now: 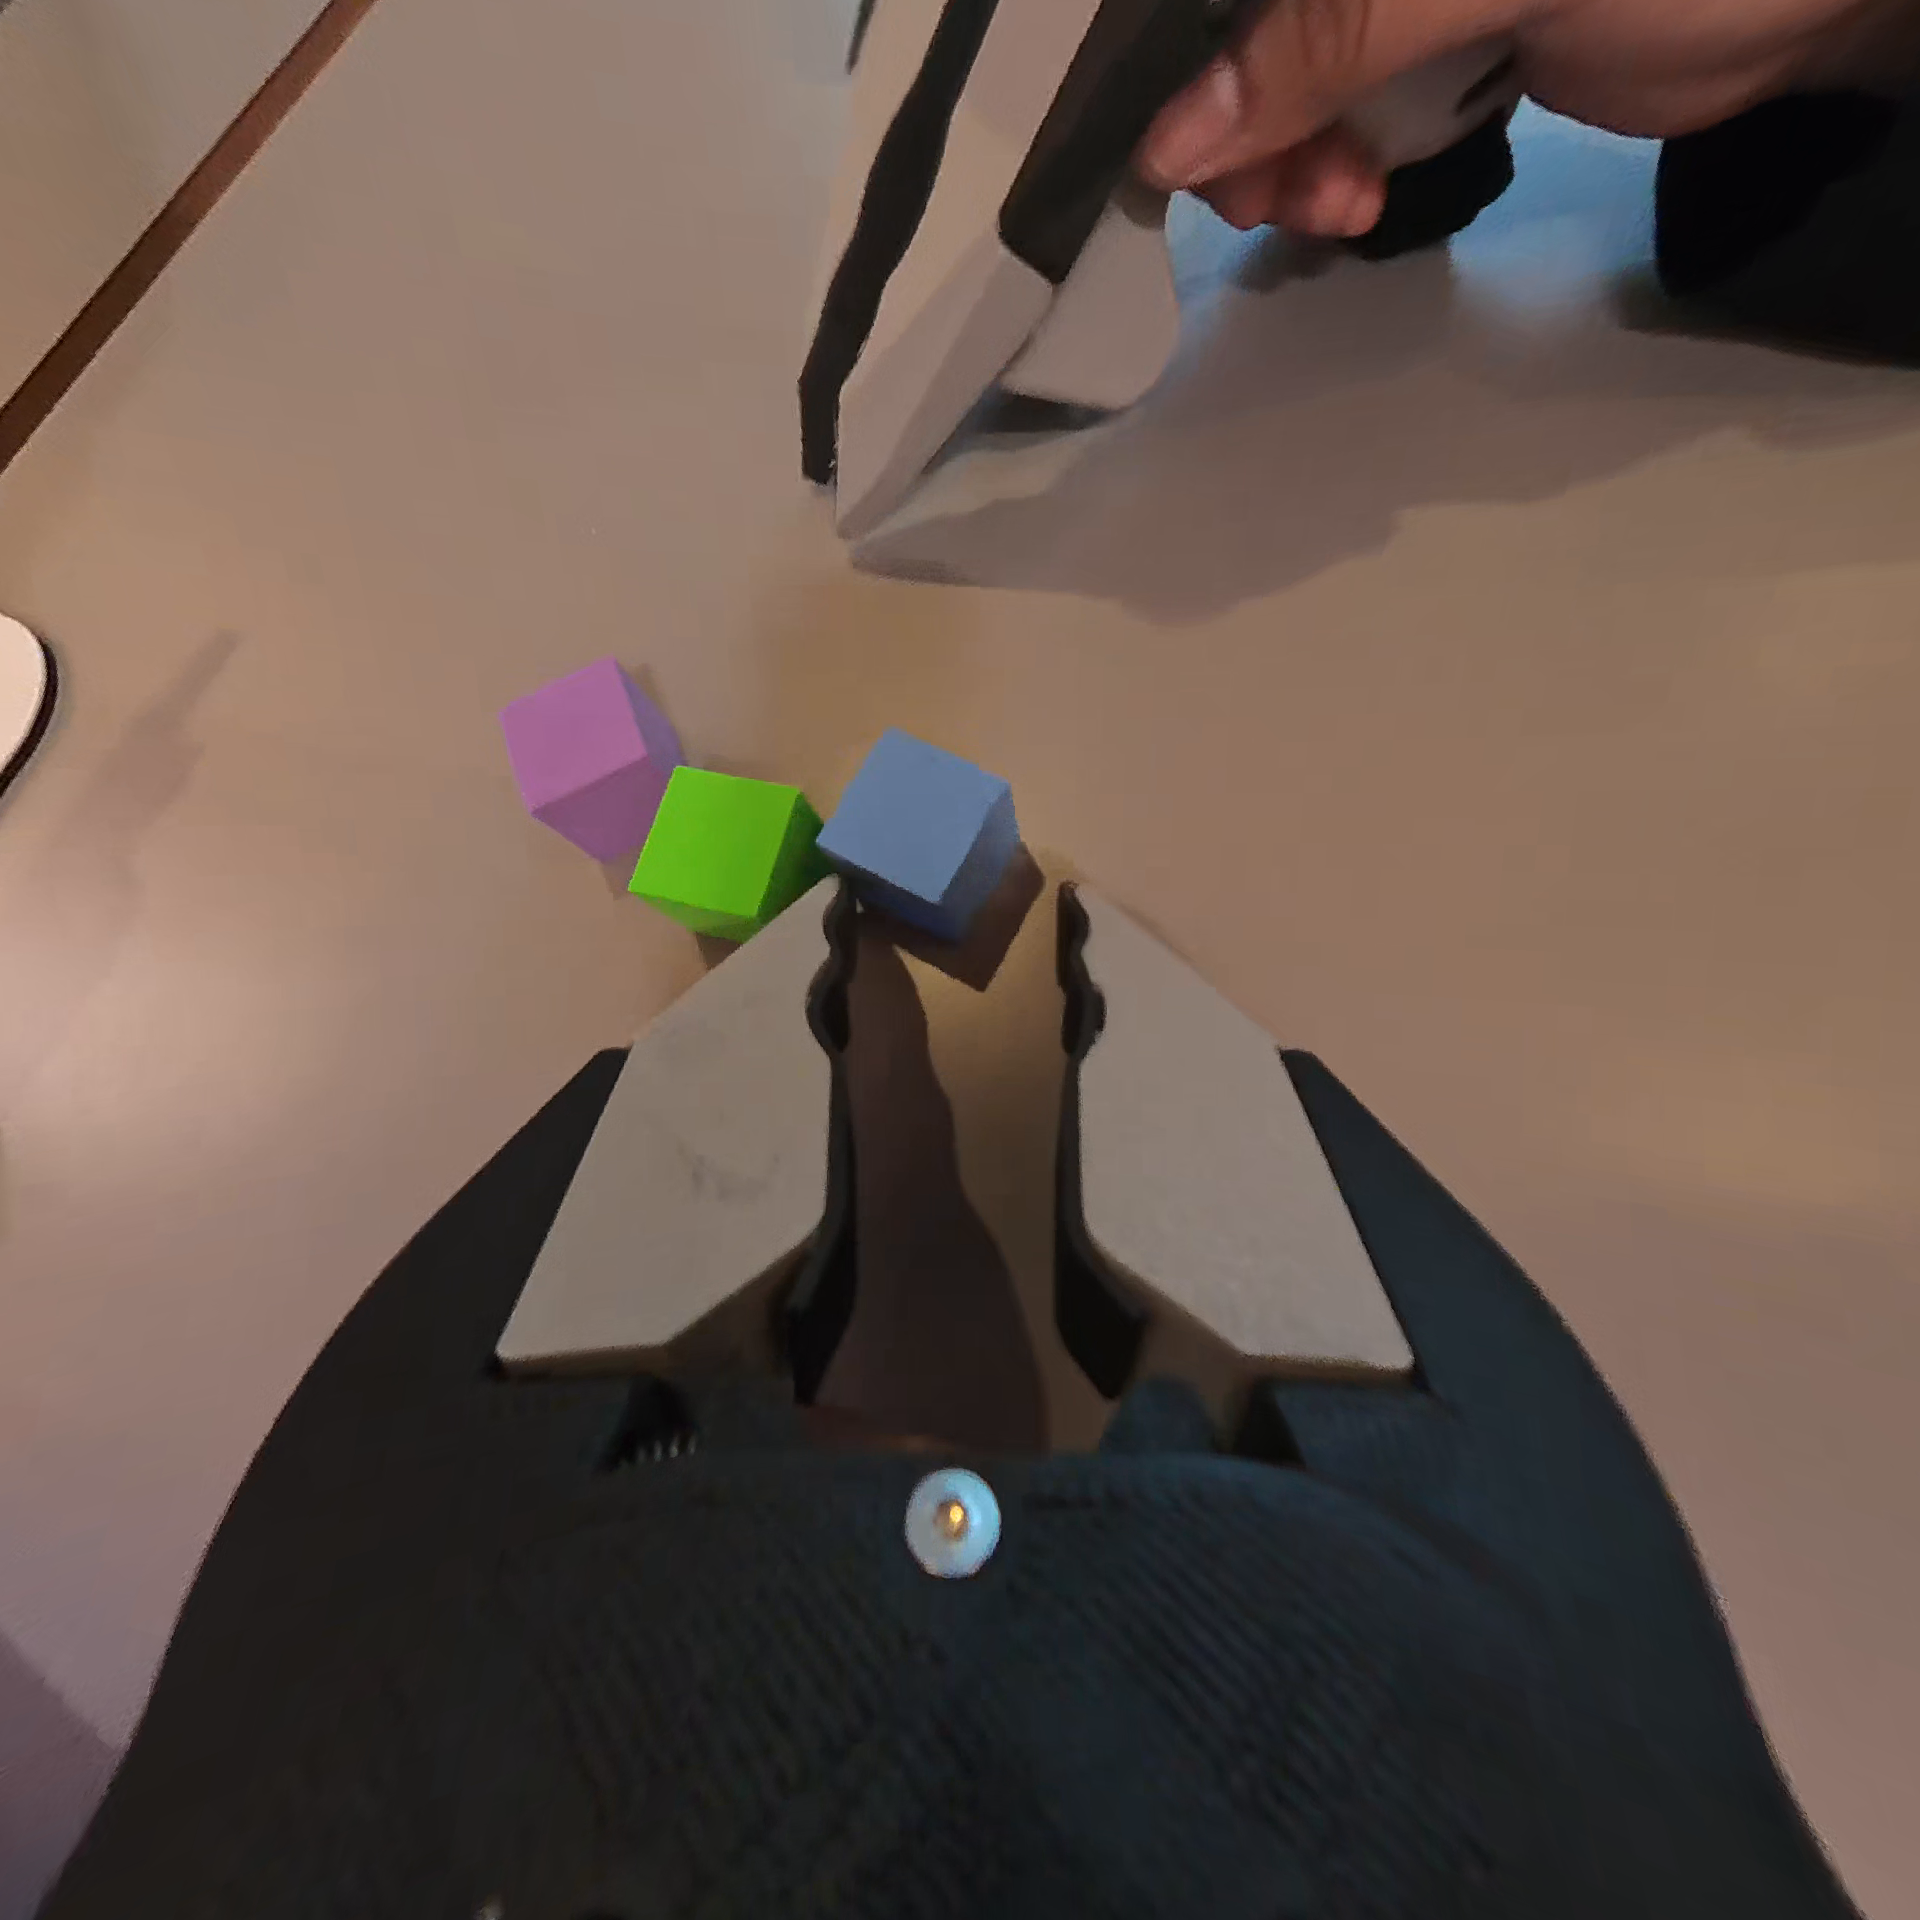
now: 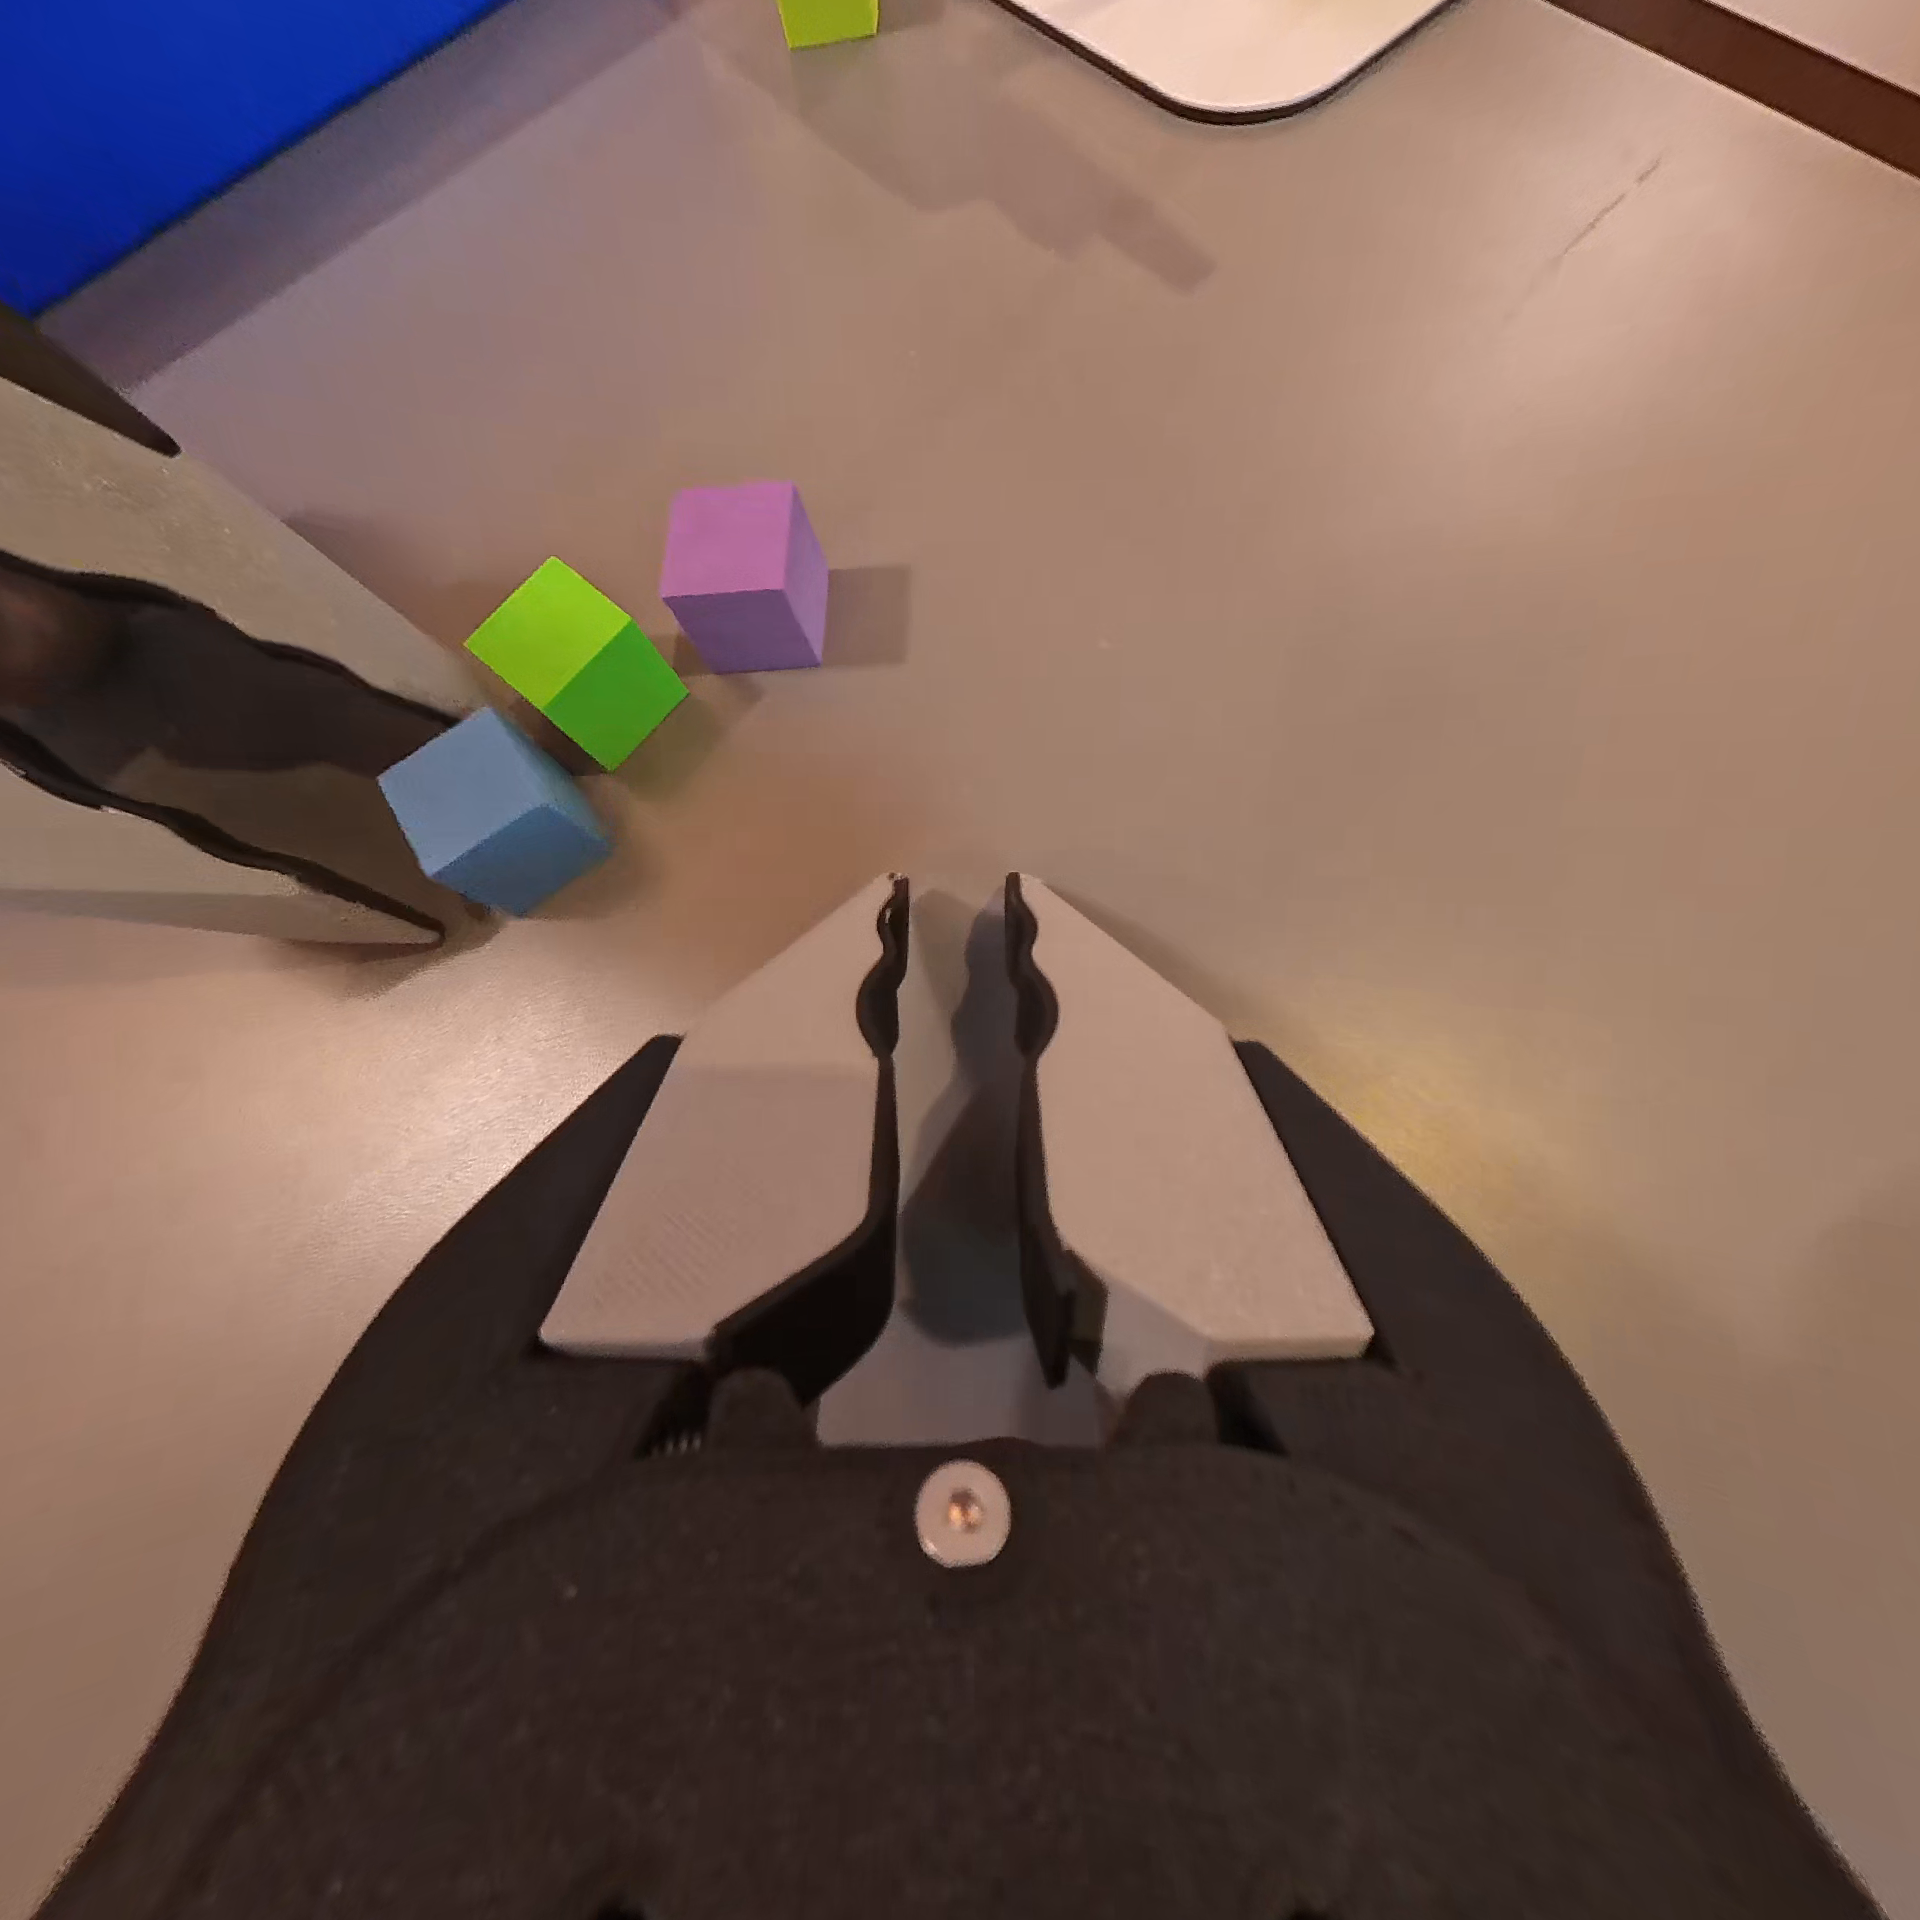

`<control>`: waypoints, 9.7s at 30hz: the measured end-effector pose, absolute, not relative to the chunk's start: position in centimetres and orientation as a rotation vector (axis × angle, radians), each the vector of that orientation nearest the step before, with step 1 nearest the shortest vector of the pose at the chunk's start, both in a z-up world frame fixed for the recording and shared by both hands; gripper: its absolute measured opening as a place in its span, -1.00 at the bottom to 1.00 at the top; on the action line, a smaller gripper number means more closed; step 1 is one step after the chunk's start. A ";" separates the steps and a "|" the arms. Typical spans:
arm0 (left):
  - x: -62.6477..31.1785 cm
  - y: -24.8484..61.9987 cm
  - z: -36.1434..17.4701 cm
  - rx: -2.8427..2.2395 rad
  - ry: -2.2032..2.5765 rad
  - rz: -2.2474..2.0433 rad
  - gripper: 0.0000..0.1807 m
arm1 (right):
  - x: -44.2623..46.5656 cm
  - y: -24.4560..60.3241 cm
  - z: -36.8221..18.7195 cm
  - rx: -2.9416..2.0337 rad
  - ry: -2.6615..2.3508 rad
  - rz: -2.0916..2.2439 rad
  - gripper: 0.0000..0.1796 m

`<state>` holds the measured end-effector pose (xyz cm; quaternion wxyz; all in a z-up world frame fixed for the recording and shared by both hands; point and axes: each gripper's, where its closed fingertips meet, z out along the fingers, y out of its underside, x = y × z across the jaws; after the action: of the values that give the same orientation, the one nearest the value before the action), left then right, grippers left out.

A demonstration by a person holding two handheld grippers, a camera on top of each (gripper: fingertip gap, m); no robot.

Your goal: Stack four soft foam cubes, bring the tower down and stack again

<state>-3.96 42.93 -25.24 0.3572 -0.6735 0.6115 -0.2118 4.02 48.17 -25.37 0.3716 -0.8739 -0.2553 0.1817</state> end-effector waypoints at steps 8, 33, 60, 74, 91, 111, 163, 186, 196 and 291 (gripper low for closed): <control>-2.6 43.0 -24.7 -1.632 1.581 -0.438 -0.62 | 3.6 48.1 -25.4 -2.234 -0.676 0.452 -0.82; -2.3 51.3 -23.6 -1.925 1.167 -0.483 -0.52 | 3.4 48.1 -25.4 -2.230 -0.691 0.447 -0.81; -9.2 39.7 -23.1 -1.360 2.077 -0.621 -0.71 | 3.0 47.9 -25.4 -2.222 -0.718 0.432 -0.77; -7.4 43.0 -20.3 -1.370 1.781 -0.650 -0.39 | 3.0 47.8 -25.4 -2.223 -0.721 0.435 -0.75; -3.9 47.7 -23.0 -1.429 1.885 -0.647 -0.44 | 3.0 47.8 -25.3 -2.227 -0.706 0.479 -0.77; -8.1 45.2 -20.9 -1.806 1.627 -0.685 -0.63 | 2.8 47.7 -25.4 -2.224 -0.720 0.458 -0.76; -11.3 42.3 -19.1 -1.851 1.457 -0.636 -0.41 | 0.1 45.5 -20.9 -2.113 -0.771 0.623 -0.62; -14.2 49.1 -23.6 -2.062 1.147 -0.397 -0.44 | -6.5 41.9 -19.2 -1.964 -1.102 0.619 -0.70; -15.0 49.6 -24.4 -2.093 1.140 -0.375 -0.44 | -10.0 40.3 -17.8 -1.889 -1.366 0.696 -0.70; -10.3 43.9 -13.2 -1.512 1.366 -0.827 -0.67 | -4.6 44.2 -18.2 -1.861 -0.952 0.773 -0.62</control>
<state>-10.28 43.86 -13.18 0.4539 -0.6127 0.5535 -0.3349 -4.57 44.16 -18.20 0.4408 -0.7494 -0.3835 0.3115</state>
